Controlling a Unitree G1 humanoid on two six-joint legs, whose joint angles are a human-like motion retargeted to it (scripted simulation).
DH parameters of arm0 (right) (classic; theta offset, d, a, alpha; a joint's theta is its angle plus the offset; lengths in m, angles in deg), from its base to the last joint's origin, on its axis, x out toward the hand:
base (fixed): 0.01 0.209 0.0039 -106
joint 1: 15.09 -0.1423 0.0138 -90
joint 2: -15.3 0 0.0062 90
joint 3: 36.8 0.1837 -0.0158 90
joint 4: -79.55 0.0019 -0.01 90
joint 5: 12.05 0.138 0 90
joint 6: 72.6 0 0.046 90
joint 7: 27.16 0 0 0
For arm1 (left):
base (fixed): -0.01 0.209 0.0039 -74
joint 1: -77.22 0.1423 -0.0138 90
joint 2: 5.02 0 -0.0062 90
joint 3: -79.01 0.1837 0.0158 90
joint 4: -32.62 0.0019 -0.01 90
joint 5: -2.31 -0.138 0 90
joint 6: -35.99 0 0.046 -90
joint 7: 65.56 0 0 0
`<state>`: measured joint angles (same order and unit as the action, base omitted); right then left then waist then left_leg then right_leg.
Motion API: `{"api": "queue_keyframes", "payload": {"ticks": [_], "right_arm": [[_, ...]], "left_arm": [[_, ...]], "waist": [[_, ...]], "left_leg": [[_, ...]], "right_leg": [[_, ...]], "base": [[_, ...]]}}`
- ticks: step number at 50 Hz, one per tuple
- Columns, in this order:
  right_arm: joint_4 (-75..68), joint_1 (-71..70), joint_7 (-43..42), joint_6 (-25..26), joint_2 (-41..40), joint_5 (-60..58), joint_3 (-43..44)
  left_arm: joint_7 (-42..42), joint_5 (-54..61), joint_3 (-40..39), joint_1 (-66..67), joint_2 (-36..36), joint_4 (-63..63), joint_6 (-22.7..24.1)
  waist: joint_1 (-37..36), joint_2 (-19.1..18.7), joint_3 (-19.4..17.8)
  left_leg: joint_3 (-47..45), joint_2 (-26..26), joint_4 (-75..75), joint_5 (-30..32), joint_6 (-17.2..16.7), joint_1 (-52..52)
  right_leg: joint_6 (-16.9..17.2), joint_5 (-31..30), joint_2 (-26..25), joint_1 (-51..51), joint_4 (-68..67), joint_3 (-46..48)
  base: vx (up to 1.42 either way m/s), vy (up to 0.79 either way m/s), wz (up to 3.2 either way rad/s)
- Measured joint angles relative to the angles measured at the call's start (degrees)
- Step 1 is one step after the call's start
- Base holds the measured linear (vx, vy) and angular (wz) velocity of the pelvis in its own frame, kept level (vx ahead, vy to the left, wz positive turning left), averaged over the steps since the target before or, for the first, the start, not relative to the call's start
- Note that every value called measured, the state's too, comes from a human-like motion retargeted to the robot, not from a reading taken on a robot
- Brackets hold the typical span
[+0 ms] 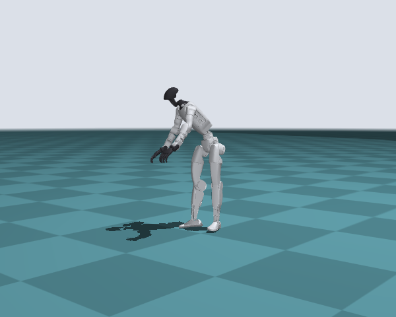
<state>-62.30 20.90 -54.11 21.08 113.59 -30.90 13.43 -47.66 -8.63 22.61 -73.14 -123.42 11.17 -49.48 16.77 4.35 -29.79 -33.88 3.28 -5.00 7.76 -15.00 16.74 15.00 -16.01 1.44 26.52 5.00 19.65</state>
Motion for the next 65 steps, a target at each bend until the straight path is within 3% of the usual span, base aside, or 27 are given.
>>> {"api": "queue_keyframes", "payload": {"ticks": [6, 10, 13, 16, 20, 25, 30, 35, 37, 40, 42, 45, 48, 50, 52, 54, 56, 59, 65], "right_arm": [[-0.7, 1.2, 3.0, -2.0, -3.6, -0.9, -0.6], [2.4, 2.1, 3.4, -4.0, -4.0, -2.0, -1.2], [4.1, 2.1, 2.7, -4.8, -3.0, -2.7, -2.0], [5.0, 2.8, 2.2, -4.8, -1.5, -3.0, -2.0], [5.0, 3.5, 2.6, -3.8, 0.3, -2.5, -1.2], [4.6, 3.6, 1.2, -3.0, 1.1, -0.6, -1.2], [5.8, 3.5, 1.3, -2.5, -0.1, 0.9, -1.3], [6.3, 3.9, 2.5, -2.3, -1.5, 1.4, -1.4], [7.4, 4.6, 3.1, -3.2, -1.6, 1.3, 0.0], [8.6, 5.1, 2.2, -3.6, -2.6, 1.2, 0.6], [10.5, 5.7, 0.8, -5.5, -2.1, 1.0, 2.1], [12.2, 5.6, 0.1, -5.9, -2.8, 2.8, 2.6], [13.0, 5.1, 0.3, -4.6, -3.6, 4.5, 3.0], [12.9, 4.7, -0.3, -3.8, -3.9, 5.5, 2.8], [12.4, 3.9, 0.2, -3.5, -4.4, 7.4, 1.2], [11.4, 3.1, -0.3, -2.3, -4.8, 8.3, 1.0], [10.9, 3.9, -0.1, -2.3, -5.7, 8.0, 2.2], [9.8, 2.7, 1.4, -1.8, -5.7, 8.6, -0.1], [10.2, 5.1, 0.9, -3.6, -8.3, 4.6, 3.3]], "left_arm": [[1.5, -8.4, 13.4, 2.8, 4.8, -25.7, 12.5], [4.0, -15.5, 21.2, 2.7, 4.4, -43.1, 20.9], [5.2, -20.5, 24.8, 1.5, 0.6, -46.8, 23.0], [4.6, -22.5, 25.2, 1.7, -5.0, -43.5, 22.2], [-2.3, -19.2, 21.1, 1.1, -10.2, -29.9, 17.7], [-0.9, -15.3, 15.6, -7.0, -10.3, -3.0, 8.0], [-1.8, -11.1, 13.9, -17.5, -8.9, 6.9, 3.2], [-1.3, -13.6, 23.7, -21.3, -5.9, -6.4, 5.6], [-2.0, -14.7, 29.0, -21.2, -7.1, -19.2, 9.9], [1.1, -17.0, 39.4, -23.8, -11.1, -39.1, 20.0], [4.6, -21.2, 43.3, -26.2, -14.6, -46.3, 23.9], [4.9, -23.3, 44.6, -27.8, -18.8, -42.1, 22.0], [-1.2, -15.4, 35.3, -26.0, -19.0, -23.6, 13.3], [-0.3, -10.8, 26.7, -26.1, -17.1, -9.3, 6.8], [1.8, -10.3, 19.2, -29.6, -14.0, 4.8, 2.4], [2.1, -2.6, 15.5, -32.1, -12.0, 9.8, 0.1], [-0.3, 0.3, 15.0, -31.0, -10.6, 7.8, 1.3], [-0.3, -4.1, 22.8, -29.6, -6.5, -1.6, 5.4], [3.9, -17.8, 34.5, -21.1, -6.4, -36.7, 15.0]], "waist": [[1.1, 0.1, 0.0], [1.8, 0.9, 0.0], [1.7, 1.0, 0.0], [0.8, 0.9, 0.0], [0.1, 0.3, 0.0], [1.3, -0.6, 0.0], [3.3, -0.5, 0.0], [4.2, -0.8, 0.0], [3.4, -0.3, 0.0], [4.8, -1.6, 0.0], [3.5, -0.4, 0.0], [3.0, 0.8, 0.0], [3.0, 2.3, 0.0], [3.6, 2.5, 0.0], [5.7, 2.1, 0.0], [5.6, 2.1, 0.0], [6.1, 2.0, 0.0], [6.2, 1.5, 0.0], [6.7, 2.3, 0.0]], "left_leg": [[1.0, 0.1, 0.0, 0.0, 0.0, 1.1], [1.4, 0.1, 0.0, 0.0, 0.0, 1.7], [1.3, 0.2, 0.0, 0.0, 0.0, 2.1], [0.7, 0.3, 0.0, -0.1, 0.0, 1.6], [-0.2, 0.6, 0.0, -0.1, 0.0, 1.0], [-0.8, 0.5, 0.0, -0.2, 0.0, 0.5], [-1.0, 0.5, 0.0, -0.3, 0.0, 0.6], [-1.2, 0.7, 0.0, -0.7, 0.0, 0.3], [-2.7, 0.5, 0.0, -0.7, 0.0, -0.4], [-2.5, 0.9, 0.0, -1.0, 0.0, -0.1], [-4.9, 0.5, 0.0, -1.0, 0.0, -1.0], [-6.5, 0.4, 0.0, -1.2, 0.0, -1.5], [-7.6, 0.3, 0.0, -1.4, 0.0, -2.0], [-8.0, 0.2, 0.0, -1.6, 0.0, -2.4], [-8.7, 1.9, 5.4, -3.9, 0.0, 0.2], [-7.9, -0.2, 0.0, -1.8, 0.0, -2.0], [-7.7, 0.0, 0.0, -1.8, 0.0, -2.4], [-7.1, -0.2, 0.0, -1.8, 0.0, -1.6], [-5.9, 0.7, 0.0, -1.6, 0.0, -2.2]], "right_leg": [[0.0, 0.1, 0.3, 0.6, 0.0, 1.1], [0.0, 0.2, 0.2, 1.0, 0.0, 1.6], [0.0, 0.2, 0.1, 1.4, 0.0, 1.4], [0.0, 0.2, -0.2, 1.2, 0.0, 0.7], [0.0, 0.3, -0.7, 1.0, 0.0, -0.2], [0.0, 0.0, -1.0, 0.9, 0.0, -0.6], [0.0, -0.2, -1.0, 1.1, 0.0, -0.8], [0.0, -0.2, -1.1, 0.9, 0.0, -1.2], [0.0, 0.3, -1.1, 2.1, -2.0, -1.6], [0.0, -0.5, -1.8, 1.0, 0.0, -1.9], [0.0, -0.2, -1.9, 2.6, -2.3, -2.7], [0.0, -0.8, -2.3, 2.8, -2.2, -4.1], [0.0, -1.1, -2.5, 2.7, -1.8, -5.3], [0.0, -1.1, -2.4, 2.5, -1.7, -5.9], [0.0, -0.8, -1.7, 2.9, -1.9, -5.9], [0.0, -1.1, -1.9, 2.6, -1.3, -6.2], [0.0, -0.7, -2.0, 2.4, -1.7, -6.0], [0.0, -0.9, -1.6, 2.8, -1.5, -5.4], [0.0, 0.4, -1.8, 2.5, -3.1, -3.7]], "base": [[0.01, 0.0, 0.14], [0.0, 0.0, 0.05], [0.0, 0.0, 0.0], [0.01, -0.01, -0.13], [0.01, -0.02, -0.23], [0.0, 0.0, -0.04], [0.0, 0.0, 0.0], [0.04, 0.0, -0.11], [0.0, -0.01, -0.35], [0.05, 0.02, -0.17], [-0.09, -0.08, -0.81], [0.0, 0.01, -0.54], [0.06, 0.03, -0.38], [0.05, 0.06, -0.16], [0.02, 0.09, 0.07], [0.09, 0.0, -0.12], [0.03, -0.02, -0.01], [0.03, 0.01, 0.23], [0.06, -0.06, 0.17]]}}
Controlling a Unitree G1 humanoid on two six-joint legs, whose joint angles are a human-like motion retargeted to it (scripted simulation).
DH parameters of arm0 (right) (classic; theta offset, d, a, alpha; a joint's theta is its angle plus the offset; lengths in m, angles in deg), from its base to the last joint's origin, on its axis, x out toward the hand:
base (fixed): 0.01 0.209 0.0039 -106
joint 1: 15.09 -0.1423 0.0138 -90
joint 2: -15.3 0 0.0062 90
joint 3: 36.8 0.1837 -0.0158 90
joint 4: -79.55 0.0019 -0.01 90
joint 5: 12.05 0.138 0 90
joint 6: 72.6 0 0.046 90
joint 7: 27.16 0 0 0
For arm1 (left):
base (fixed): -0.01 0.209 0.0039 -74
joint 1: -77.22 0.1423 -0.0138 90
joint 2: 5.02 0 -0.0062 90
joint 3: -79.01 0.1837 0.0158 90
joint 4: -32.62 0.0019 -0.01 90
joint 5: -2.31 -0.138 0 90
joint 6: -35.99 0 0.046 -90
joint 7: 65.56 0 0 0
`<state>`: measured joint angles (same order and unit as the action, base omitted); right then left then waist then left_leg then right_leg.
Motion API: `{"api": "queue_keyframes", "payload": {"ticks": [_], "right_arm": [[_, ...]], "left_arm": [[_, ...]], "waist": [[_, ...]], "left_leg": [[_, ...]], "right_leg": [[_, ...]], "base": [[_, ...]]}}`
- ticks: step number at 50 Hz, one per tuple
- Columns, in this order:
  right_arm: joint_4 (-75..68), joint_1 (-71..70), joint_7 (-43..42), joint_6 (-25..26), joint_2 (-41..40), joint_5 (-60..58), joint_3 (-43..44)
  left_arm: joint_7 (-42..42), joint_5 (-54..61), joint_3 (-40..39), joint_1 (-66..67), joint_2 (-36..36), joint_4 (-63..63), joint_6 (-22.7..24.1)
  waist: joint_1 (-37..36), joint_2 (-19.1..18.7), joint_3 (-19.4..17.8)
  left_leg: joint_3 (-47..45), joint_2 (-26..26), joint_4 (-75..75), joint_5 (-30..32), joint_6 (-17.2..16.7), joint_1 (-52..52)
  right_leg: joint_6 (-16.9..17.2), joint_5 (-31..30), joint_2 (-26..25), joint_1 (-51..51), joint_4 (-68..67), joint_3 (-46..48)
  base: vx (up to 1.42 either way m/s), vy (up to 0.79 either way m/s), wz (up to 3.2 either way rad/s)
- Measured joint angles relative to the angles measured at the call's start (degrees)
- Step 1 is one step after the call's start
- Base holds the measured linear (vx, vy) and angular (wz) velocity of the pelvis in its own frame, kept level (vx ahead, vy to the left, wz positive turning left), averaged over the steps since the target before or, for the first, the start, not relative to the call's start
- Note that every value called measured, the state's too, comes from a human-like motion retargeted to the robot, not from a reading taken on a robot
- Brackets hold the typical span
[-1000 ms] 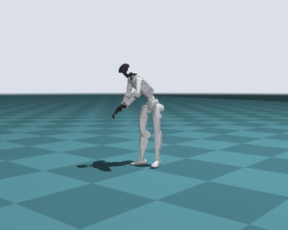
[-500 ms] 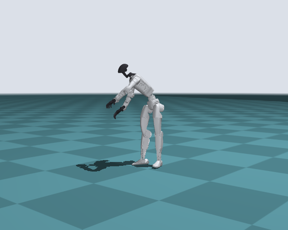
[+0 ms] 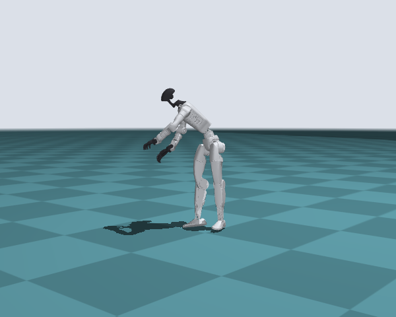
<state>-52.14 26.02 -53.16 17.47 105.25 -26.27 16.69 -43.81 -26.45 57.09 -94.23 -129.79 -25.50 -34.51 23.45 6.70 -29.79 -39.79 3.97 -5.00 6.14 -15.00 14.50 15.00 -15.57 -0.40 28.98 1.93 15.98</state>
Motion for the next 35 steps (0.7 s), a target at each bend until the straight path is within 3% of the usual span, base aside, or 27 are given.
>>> {"api": "queue_keyframes", "payload": {"ticks": [4, 7, 13, 15, 19, 21, 24, 30, 35], "right_arm": [[0.6, 0.2, -2.0, -0.6, 0.2, -1.8, 1.2], [0.8, 0.3, -3.1, -0.5, 0.5, -3.1, 2.7], [0.9, 1.3, -2.9, 0.7, 2.6, -7.2, 4.6], [0.7, 0.4, -2.4, 1.2, 3.6, -8.6, 4.1], [0.1, -1.0, -1.6, 2.2, 5.4, -11.2, -0.3], [-0.1, -2.5, 0.0, 2.6, 6.4, -13.7, -3.3], [-0.8, -5.8, 2.9, 3.4, 7.2, -17.4, -8.8], [-3.3, -10.5, 6.4, 4.6, 5.3, -21.4, -13.7], [-6.2, -9.8, 4.0, 4.6, 4.7, -22.3, -11.0]], "left_arm": [[4.2, -4.6, 3.9, 5.7, -2.1, -13.8, 4.8], [6.8, -5.0, -1.6, 15.0, -5.1, -13.3, 4.2], [1.2, 2.3, -33.2, 38.8, -3.5, 8.3, -3.1], [0.3, 6.0, -43.1, 41.3, -1.6, 18.1, -8.0], [-2.2, 14.8, -53.3, 38.2, 4.2, 38.7, -16.0], [-4.6, 17.9, -53.4, 35.5, 7.7, 44.2, -17.7], [-6.3, 21.7, -46.9, 32.5, 15.2, 43.3, -17.0], [-6.0, 23.0, -37.1, 30.7, 30.1, 29.3, -14.3], [-3.4, 21.4, -34.2, 34.4, 35.2, 14.8, -10.9]], "waist": [[-1.2, 0.7, 0.0], [-3.0, 1.4, 0.0], [-4.9, 0.4, 0.0], [-6.6, 1.0, 0.0], [-5.6, 0.2, 0.0], [-5.8, 0.4, 0.0], [-6.1, 0.9, 0.0], [-5.9, 3.4, 0.0], [-6.5, 3.6, 0.0]], "left_leg": [[0.6, -0.1, 0.0, 0.2, 0.0, 0.5], [0.7, -0.1, 0.0, 0.2, 0.0, 0.7], [1.4, 2.0, 5.2, -2.1, 0.0, 2.8], [0.6, 3.5, 8.3, -3.5, 0.0, 4.0], [3.7, 2.8, 7.4, -2.8, 0.0, 4.3], [4.7, 2.7, 7.1, -2.5, 0.0, 4.7], [6.5, 2.1, 4.0, -1.0, 0.0, 4.4], [9.9, 1.7, 0.0, 1.1, 0.0, 4.0], [11.6, 2.2, 0.0, 0.7, 0.0, 3.2]], "right_leg": [[0.0, 0.3, 0.3, 0.2, 0.0, 0.5], [0.0, 0.5, 0.5, 0.3, 0.0, 0.5], [0.0, 1.7, 1.0, -0.5, -0.3, 1.7], [0.0, 2.2, 0.7, 0.8, -1.8, 1.1], [0.0, 2.6, 1.6, -0.9, -0.8, 3.9], [0.0, 2.9, 1.9, -0.7, -1.1, 4.9], [0.0, 2.5, 1.8, -1.1, 0.2, 5.8], [0.0, 1.9, 1.2, -2.4, 3.0, 7.6], [0.0, 3.5, 1.4, -3.7, 2.2, 8.9]], "base": [[0.02, -0.01, 0.1], [0.0, 0.0, 0.0], [0.01, -0.01, 0.17], [0.0, -0.02, 0.09], [0.01, 0.01, 0.61], [-0.02, -0.03, 0.54], [0.04, -0.07, 0.46], [0.02, -0.03, 0.4], [0.05, -0.01, 0.25]]}}
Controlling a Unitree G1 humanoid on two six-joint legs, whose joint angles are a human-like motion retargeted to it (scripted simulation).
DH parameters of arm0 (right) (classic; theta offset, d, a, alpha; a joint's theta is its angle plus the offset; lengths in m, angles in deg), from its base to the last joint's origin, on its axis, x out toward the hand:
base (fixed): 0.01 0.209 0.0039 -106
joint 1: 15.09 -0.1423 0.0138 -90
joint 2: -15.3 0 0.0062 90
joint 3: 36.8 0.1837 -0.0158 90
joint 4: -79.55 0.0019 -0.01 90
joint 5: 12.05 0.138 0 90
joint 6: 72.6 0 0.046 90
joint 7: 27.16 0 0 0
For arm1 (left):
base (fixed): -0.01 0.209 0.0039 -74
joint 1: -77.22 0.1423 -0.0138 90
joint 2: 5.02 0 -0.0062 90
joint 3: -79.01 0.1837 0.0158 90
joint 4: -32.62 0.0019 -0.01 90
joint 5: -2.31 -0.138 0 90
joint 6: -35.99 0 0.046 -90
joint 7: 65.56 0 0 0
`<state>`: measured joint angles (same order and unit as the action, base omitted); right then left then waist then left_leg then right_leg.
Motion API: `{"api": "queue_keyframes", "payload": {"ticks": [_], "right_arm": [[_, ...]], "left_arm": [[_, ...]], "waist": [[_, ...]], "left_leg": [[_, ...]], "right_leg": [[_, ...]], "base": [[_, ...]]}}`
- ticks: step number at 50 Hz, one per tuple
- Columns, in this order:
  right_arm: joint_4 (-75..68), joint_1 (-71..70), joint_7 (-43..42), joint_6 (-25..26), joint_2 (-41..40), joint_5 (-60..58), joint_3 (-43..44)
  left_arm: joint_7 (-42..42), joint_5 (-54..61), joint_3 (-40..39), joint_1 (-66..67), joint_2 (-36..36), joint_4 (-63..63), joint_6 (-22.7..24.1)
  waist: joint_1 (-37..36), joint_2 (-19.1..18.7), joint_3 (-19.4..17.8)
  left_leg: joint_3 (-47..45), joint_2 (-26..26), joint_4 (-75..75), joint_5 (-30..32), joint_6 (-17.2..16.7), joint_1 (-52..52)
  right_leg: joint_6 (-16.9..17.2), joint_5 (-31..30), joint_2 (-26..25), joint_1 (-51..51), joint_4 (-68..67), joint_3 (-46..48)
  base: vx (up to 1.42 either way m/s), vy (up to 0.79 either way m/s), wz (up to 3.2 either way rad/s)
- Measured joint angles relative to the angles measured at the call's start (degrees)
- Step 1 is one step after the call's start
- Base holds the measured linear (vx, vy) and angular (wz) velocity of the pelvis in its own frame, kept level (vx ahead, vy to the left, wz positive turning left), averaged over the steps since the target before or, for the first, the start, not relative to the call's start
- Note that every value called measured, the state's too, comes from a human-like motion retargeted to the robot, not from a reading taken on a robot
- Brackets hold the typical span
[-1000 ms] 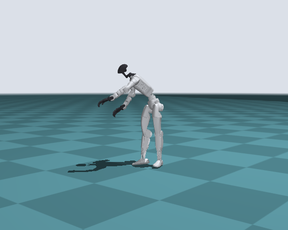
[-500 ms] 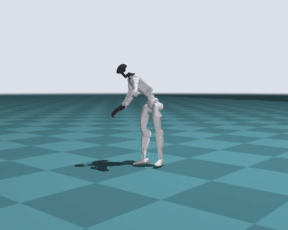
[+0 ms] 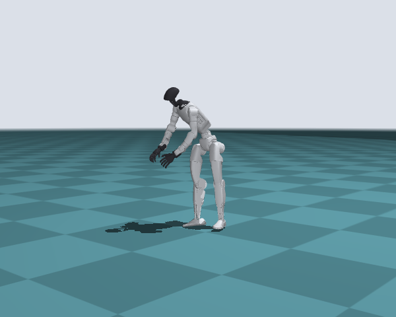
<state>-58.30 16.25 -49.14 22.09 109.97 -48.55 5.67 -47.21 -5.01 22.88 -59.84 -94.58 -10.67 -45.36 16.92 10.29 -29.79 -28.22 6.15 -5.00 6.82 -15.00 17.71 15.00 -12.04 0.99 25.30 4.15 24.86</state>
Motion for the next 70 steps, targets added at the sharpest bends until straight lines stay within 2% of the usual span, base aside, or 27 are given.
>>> {"api": "queue_keyframes", "payload": {"ticks": [6, 9, 10, 12, 17, 22, 26, 30, 36, 40, 41, 45, 48, 50, 53, 56, 60, 62, 65, 66, 70], "right_arm": [[3.0, 4.9, -0.1, -1.3, 3.9, -0.4, 1.2], [8.6, 7.5, 1.2, -2.5, 4.7, 0.2, 0.6], [10.9, 8.6, 1.7, -3.0, 5.0, 0.5, 0.2], [15.8, 10.6, 2.4, -4.2, 6.4, 1.7, -0.4], [26.2, 13.6, 3.9, -5.4, 6.9, 3.7, -0.7], [31.3, 15.5, 6.3, -5.0, 7.7, 5.4, -0.6], [31.3, 16.2, 7.6, -4.2, 7.9, 5.4, -0.7], [29.0, 18.1, 8.5, -4.7, 7.3, 5.6, 0.2], [25.4, 21.9, 9.6, -5.4, 7.8, 6.4, 2.0], [23.5, 25.3, 9.6, -4.9, 8.2, 8.0, 3.2], [23.2, 26.1, 9.5, -4.8, 8.2, 8.5, 3.5], [22.3, 28.9, 9.5, -4.8, 8.5, 11.0, 5.1], [22.0, 30.6, 9.6, -5.3, 9.2, 13.3, 6.7], [21.6, 31.2, 9.5, -5.4, 9.5, 14.6, 7.6], [20.5, 31.7, 9.0, -5.3, 9.4, 15.3, 8.7], [18.6, 31.5, 8.7, -5.0, 8.9, 14.7, 9.2], [15.4, 29.4, 8.6, -4.4, 8.6, 13.8, 9.2], [13.7, 27.9, 8.4, -4.0, 8.5, 13.4, 9.0], [10.9, 25.5, 7.6, -3.3, 8.2, 12.8, 9.0], [10.0, 24.0, 7.4, -3.0, 8.1, 12.5, 9.0], [6.6, 21.2, 6.0, -1.9, 7.5, 11.3, 8.8]], "left_arm": [[3.2, 2.6, 1.3, 9.9, -0.8, -11.5, 2.8], [2.6, 4.3, -0.1, 16.6, -3.6, -13.1, 3.0], [2.3, 4.8, -1.0, 19.2, -4.5, -13.1, 2.9], [1.7, 5.9, -3.4, 23.9, -5.9, -12.3, 2.6], [1.8, 11.8, -12.3, 35.4, -8.8, -7.4, 1.6], [4.0, 18.7, -23.3, 44.7, -9.1, -3.2, 0.2], [5.7, 25.9, -30.2, 50.8, -8.4, -2.5, 0.6], [3.9, 29.9, -36.7, 55.4, -6.9, -1.5, 1.0], [3.0, 29.9, -46.5, 59.0, -3.9, 2.4, 0.3], [2.6, 30.9, -50.4, 60.1, -4.1, 5.0, -0.8], [2.1, 31.1, -50.8, 60.3, -4.5, 5.6, -1.2], [0.2, 30.1, -50.5, 60.8, -6.6, 7.9, -3.3], [-0.9, 28.0, -49.1, 60.1, -7.9, 9.4, -4.7], [-1.3, 26.9, -48.1, 58.8, -8.8, 10.2, -5.4], [-1.8, 25.2, -46.7, 56.9, -10.5, 10.1, -5.7], [-1.5, 24.5, -46.0, 55.3, -12.2, 9.3, -5.4], [-1.3, 25.4, -46.1, 53.3, -14.9, 9.2, -4.8], [-1.3, 25.3, -46.4, 52.7, -16.5, 10.0, -4.3], [-0.6, 24.6, -47.2, 52.5, -19.1, 11.9, -3.1], [-0.4, 24.5, -47.6, 52.1, -20.2, 12.7, -2.9], [0.4, 23.3, -48.9, 54.1, -23.2, 14.7, -2.2]], "waist": [[-3.6, -4.3, 0.6], [-6.4, -6.4, 5.9], [-6.9, -7.0, 6.8], [-6.8, -8.0, 4.1], [-10.7, -9.3, 7.1], [-15.3, -8.6, 10.6], [-19.2, -8.1, 13.2], [-23.1, -8.0, 15.5], [-28.9, -8.0, 19.6], [-32.5, -6.1, 21.5], [-33.2, -5.7, 21.6], [-34.1, -5.8, 20.9], [-33.3, -6.3, 20.1], [-32.3, -5.4, 19.8], [-30.0, -4.3, 19.0], [-28.0, -4.6, 17.7], [-26.4, -5.4, 15.9], [-25.6, -5.0, 14.7], [-24.5, -4.1, 12.4], [-25.2, -4.1, 12.2], [-28.2, -4.1, 15.2]], "left_leg": [[1.6, 0.2, 0.0, -1.3, 0.0, -4.0], [0.8, 0.5, 0.0, -1.9, 0.0, -2.4], [0.8, 0.6, 0.0, -2.4, 0.0, -3.4], [2.2, 0.9, 0.0, -3.7, 0.0, -9.9], [1.4, 1.8, 0.8, -5.7, 0.9, -15.7], [1.5, -0.1, 10.3, -8.7, 5.4, -13.3], [-0.2, -1.1, 13.2, -9.0, 6.8, -9.9], [-5.5, -2.2, 6.1, -6.2, 6.1, -8.9], [-15.8, -3.0, 0.0, -4.1, 1.5, -8.8], [-15.0, -4.6, 0.0, -4.5, 2.2, -12.1], [-13.9, -4.6, 0.0, -4.7, 2.7, -13.4], [-8.5, -3.3, 0.0, -6.3, 4.2, -19.1], [-4.3, -1.9, 1.3, -8.1, 4.8, -21.4], [-1.2, -2.2, 2.4, -9.2, 5.0, -21.2], [4.1, -2.4, 4.0, -10.2, 4.4, -20.4], [9.1, -1.9, 4.7, -10.7, 3.6, -20.1], [14.3, -1.6, 3.5, -10.7, 3.0, -20.0], [16.5, -2.5, 2.2, -10.6, 2.4, -20.5], [19.5, -4.7, 0.6, -10.8, 0.7, -22.2], [19.5, -4.3, 0.2, -10.6, 0.3, -21.5], [19.7, -4.2, 0.0, -10.6, 0.0, -16.7]], "right_leg": [[0.0, 3.5, 1.0, -3.8, -2.3, 0.4], [0.0, 4.0, 1.0, -2.0, -2.0, -1.2], [0.0, 4.8, 1.2, -2.8, -2.4, -1.4], [0.0, 8.2, 1.7, -8.7, -5.3, -0.4], [0.0, 11.9, 1.5, -13.4, -7.7, -2.1], [0.0, 13.9, 4.6, -15.2, -10.0, -3.3], [0.0, 16.0, 6.8, -16.0, -11.8, -2.9], [0.0, 18.4, 7.7, -18.0, -13.1, -0.9], [0.0, 21.4, 7.1, -24.6, -12.3, 3.1], [-0.5, 21.7, 8.1, -30.7, -12.1, 5.3], [-1.5, 21.3, 8.2, -31.9, -12.9, 5.9], [-7.5, 18.2, 9.4, -34.8, -22.6, 8.7], [-11.7, 14.3, 12.6, -30.5, -39.2, 8.0], [-11.5, 11.9, 14.7, -24.3, -50.3, 4.4], [-7.8, 11.1, 13.6, -16.2, -57.5, -2.4], [-6.4, 12.5, 12.9, -12.4, -54.2, -4.3], [-7.3, 11.6, 13.1, -11.7, -36.5, -2.6], [-5.5, 9.1, 12.7, -12.6, -23.6, -4.3], [0.0, 6.2, 13.0, -14.1, -7.8, -10.2], [0.0, 5.4, 11.5, -12.6, -4.7, -12.3], [0.0, 3.3, 9.0, -5.5, -0.2, -16.1]], "base": [[0.18, 0.02, 0.13], [0.29, 0.05, -0.18], [0.29, 0.03, 0.02], [0.29, -0.01, 0.11], [0.31, -0.06, -0.24], [0.22, 0.05, -0.06], [0.23, 0.11, 0.21], [0.28, 0.14, 0.43], [0.39, 0.15, 0.54], [0.47, 0.16, 0.56], [0.45, 0.13, 0.57], [0.42, 0.12, 0.8], [0.36, 0.1, 1.18], [0.31, 0.05, 1.43], [0.28, -0.03, 1.63], [0.25, -0.08, 1.55], [0.22, -0.13, 1.31], [0.23, -0.18, 1.28], [0.25, -0.26, 1.11], [0.16, -0.42, 0.46], [0.19, -0.39, 0.1]]}}
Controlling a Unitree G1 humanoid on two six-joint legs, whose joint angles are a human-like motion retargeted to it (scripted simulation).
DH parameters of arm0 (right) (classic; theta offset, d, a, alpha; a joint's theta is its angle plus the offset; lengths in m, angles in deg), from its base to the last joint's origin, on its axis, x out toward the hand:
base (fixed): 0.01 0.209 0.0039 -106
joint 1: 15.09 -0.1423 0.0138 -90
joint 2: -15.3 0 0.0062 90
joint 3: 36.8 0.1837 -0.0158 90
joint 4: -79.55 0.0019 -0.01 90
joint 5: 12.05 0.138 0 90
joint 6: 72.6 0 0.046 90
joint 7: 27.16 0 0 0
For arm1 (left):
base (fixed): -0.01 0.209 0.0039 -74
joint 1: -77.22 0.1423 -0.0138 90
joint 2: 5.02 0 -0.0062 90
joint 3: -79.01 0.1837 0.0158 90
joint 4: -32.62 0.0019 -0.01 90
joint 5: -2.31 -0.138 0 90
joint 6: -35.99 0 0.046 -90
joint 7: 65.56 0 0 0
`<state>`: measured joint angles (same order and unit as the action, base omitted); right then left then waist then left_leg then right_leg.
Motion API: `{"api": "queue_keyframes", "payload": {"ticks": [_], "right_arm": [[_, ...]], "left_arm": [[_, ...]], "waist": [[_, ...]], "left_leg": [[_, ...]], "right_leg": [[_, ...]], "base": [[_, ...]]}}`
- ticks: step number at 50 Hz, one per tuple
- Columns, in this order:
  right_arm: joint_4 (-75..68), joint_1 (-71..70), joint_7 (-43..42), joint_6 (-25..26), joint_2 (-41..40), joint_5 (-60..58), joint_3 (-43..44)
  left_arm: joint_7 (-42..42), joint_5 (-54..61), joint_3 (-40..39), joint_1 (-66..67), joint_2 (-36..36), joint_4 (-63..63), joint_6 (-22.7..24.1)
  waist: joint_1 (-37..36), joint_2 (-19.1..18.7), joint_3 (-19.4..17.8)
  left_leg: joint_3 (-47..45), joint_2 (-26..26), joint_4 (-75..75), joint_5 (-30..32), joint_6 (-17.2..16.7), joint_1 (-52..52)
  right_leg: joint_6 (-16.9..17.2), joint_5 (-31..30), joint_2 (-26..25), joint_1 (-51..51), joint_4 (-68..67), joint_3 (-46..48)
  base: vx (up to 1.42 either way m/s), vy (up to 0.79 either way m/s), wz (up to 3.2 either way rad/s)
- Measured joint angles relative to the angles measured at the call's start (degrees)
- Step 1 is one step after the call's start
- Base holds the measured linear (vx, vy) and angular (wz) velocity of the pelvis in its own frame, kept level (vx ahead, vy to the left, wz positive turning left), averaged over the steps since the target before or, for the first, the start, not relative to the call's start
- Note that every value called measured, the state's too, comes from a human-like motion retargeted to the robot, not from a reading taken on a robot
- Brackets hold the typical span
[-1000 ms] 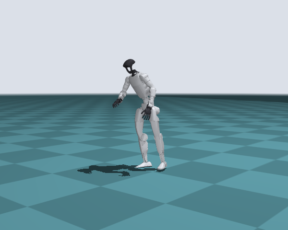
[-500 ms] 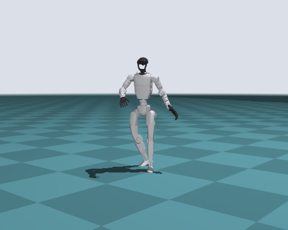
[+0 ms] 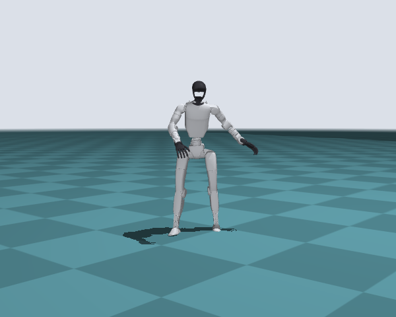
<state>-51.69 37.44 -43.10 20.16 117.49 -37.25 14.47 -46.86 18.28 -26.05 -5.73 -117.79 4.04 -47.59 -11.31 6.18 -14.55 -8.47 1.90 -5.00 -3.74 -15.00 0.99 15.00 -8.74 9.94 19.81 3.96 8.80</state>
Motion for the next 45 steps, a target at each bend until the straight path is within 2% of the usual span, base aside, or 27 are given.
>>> {"api": "queue_keyframes", "payload": {"ticks": [2, 5, 7, 9, 13, 15, 18, 22, 25, 30, 32, 34, 37, 40, 43, 45], "right_arm": [[-2.0, -1.5, -0.5, 0.4, 0.0, -0.5, -0.1], [-5.9, -4.1, -1.4, 0.4, 0.1, -1.4, -0.3], [-7.3, -4.2, -1.9, 0.6, 0.4, -1.9, -0.1], [-7.8, -4.5, -1.7, 0.7, 1.7, -2.2, 0.1], [-7.9, -3.9, -1.4, 1.2, 2.8, -2.0, -1.1], [-7.5, -4.0, -1.3, 1.3, 3.2, -1.5, -2.1], [-7.0, -5.1, -1.3, 1.3, 3.2, -1.0, -3.9], [-6.3, -8.8, -0.9, 0.6, 2.4, -1.3, -7.3], [-6.1, -13.1, -1.1, 0.3, 0.9, -1.9, -10.0], [-7.0, -19.1, -3.0, 0.3, -3.3, -3.5, -10.6], [-8.6, -19.9, -5.1, -0.1, -5.1, -4.6, -8.5], [-10.3, -20.6, -5.7, 0.7, -6.6, -5.4, -7.7], [-12.7, -21.0, -5.5, 1.1, -7.9, -5.7, -6.4], [-15.0, -21.3, -4.3, 1.1, -8.6, -5.7, -6.4], [-16.4, -21.1, -4.1, 0.5, -9.1, -5.2, -6.5], [-16.7, -21.5, -4.3, 0.3, -9.0, -5.1, -6.6]], "left_arm": [[0.2, -0.5, -0.8, 0.5, -0.7, 0.9, -0.1], [0.5, -0.5, -2.0, 0.5, -0.6, 2.1, -0.2], [0.5, 0.7, -2.2, 1.2, -0.4, 1.9, -0.4], [0.1, 1.6, -1.4, 0.5, -0.2, 2.3, -1.3], [-0.8, 1.9, 1.3, -0.3, -1.7, 5.5, -3.4], [0.3, 1.9, 2.8, -2.7, -3.4, 8.3, -4.4], [2.2, 1.9, 4.1, -8.7, -6.6, 12.3, -5.4], [1.1, -1.5, 8.1, -17.6, -11.8, 12.8, -5.0], [1.0, -5.3, 14.8, -24.3, -16.5, 10.6, -3.7], [3.9, -14.1, 27.6, -40.8, -23.5, 10.0, -3.5], [5.7, -19.6, 32.5, -50.4, -22.6, 10.3, -4.5], [6.9, -22.3, 38.5, -58.5, -18.7, 8.8, -5.3], [0.9, -27.2, 49.2, -66.2, -9.4, 2.4, -4.4], [-6.3, -33.6, 61.2, -70.1, -0.6, -8.5, -0.2], [-5.0, -39.4, 68.0, -71.3, 4.7, -18.3, 4.8], [-3.6, -42.1, 70.3, -72.0, 4.8, -21.0, 6.6]], "waist": [[-1.4, -0.7, 0.8], [-2.9, -3.4, -0.3], [-2.8, -5.0, -0.1], [-0.4, -6.3, -1.9], [0.2, -5.6, -1.3], [0.7, -5.1, -1.2], [1.2, -4.9, -2.0], [2.4, -4.9, -5.7], [4.4, -3.2, -9.1], [7.3, 2.4, -12.8], [7.6, 4.8, -14.2], [8.2, 6.1, -14.4], [8.2, 7.4, -15.0], [8.3, 7.8, -15.2], [8.7, 7.5, -15.2], [9.2, 7.0, -15.2]], "left_leg": [[0.9, 0.4, 0.0, -0.3, 0.0, 0.8], [2.6, 2.3, 0.0, -0.3, 0.0, -1.2], [3.1, 4.2, 1.2, 0.5, 0.0, -1.5], [3.5, 4.9, 5.1, 1.0, 1.0, -1.1], [-7.3, 3.5, 12.2, 1.7, 6.0, 3.2], [-13.2, 3.0, 13.2, 1.1, 6.9, 5.3], [-19.3, 1.8, 7.0, 2.0, 4.6, 5.5], [-20.3, 1.8, 0.0, 4.6, 0.3, 5.8], [-18.3, 2.8, 0.0, 7.7, 0.0, 8.7], [-19.2, 6.2, 0.0, 13.0, 0.0, 13.9], [-20.2, 6.8, 0.0, 14.4, 0.0, 15.5], [-20.4, 8.0, 0.0, 15.4, 0.0, 17.4], [-20.6, 8.7, 0.1, 16.5, 0.0, 19.3], [-20.7, 8.8, 0.2, 16.7, 0.0, 20.4], [-20.9, 8.3, 0.1, 16.4, 0.0, 20.9], [-21.4, 7.8, 0.0, 16.0, 0.0, 21.4]], "right_leg": [[0.0, -2.0, -0.2, 0.9, 0.2, 1.8], [0.0, -4.2, -0.8, -1.9, 0.1, 5.3], [0.0, -3.2, -1.0, -3.8, -1.2, 7.5], [0.0, -1.0, 0.4, -7.5, -3.1, 11.5], [0.0, 0.8, 3.3, -8.5, -5.7, 14.5], [0.0, 1.5, 4.1, -8.3, -6.9, 16.4], [0.0, 2.2, 3.4, -8.1, -8.0, 18.5], [0.0, 2.6, 0.2, -8.9, -7.9, 19.6], [0.0, 1.7, -1.9, -8.0, -7.0, 19.5], [0.0, -1.2, -6.7, -2.3, -6.1, 19.2], [0.0, -1.3, -7.4, 1.0, -8.8, 19.9], [0.0, -3.8, -9.9, 1.6, -5.4, 20.7], [0.0, -5.2, -11.3, 3.4, -4.8, 21.8], [0.0, -5.8, -11.6, 4.2, -4.1, 22.3], [0.0, -5.9, -11.1, 4.4, -3.3, 21.8], [0.0, -5.9, -10.6, 4.8, -2.8, 21.0]], "base": [[0.29, -0.34, 0.23], [0.36, -0.35, 0.42], [0.42, -0.38, 1.18], [0.38, -0.35, 1.76], [0.27, -0.22, 1.06], [0.17, -0.2, 0.93], [0.12, -0.17, 0.5], [0.04, -0.11, 0.03], [-0.11, -0.07, -0.22], [-0.3, -0.17, -0.42], [-0.43, -0.19, -0.31], [-0.29, -0.16, -0.18], [-0.22, -0.07, -0.12], [-0.06, 0.05, -0.05], [0.06, 0.14, -0.06], [0.1, 0.18, -0.14]]}}
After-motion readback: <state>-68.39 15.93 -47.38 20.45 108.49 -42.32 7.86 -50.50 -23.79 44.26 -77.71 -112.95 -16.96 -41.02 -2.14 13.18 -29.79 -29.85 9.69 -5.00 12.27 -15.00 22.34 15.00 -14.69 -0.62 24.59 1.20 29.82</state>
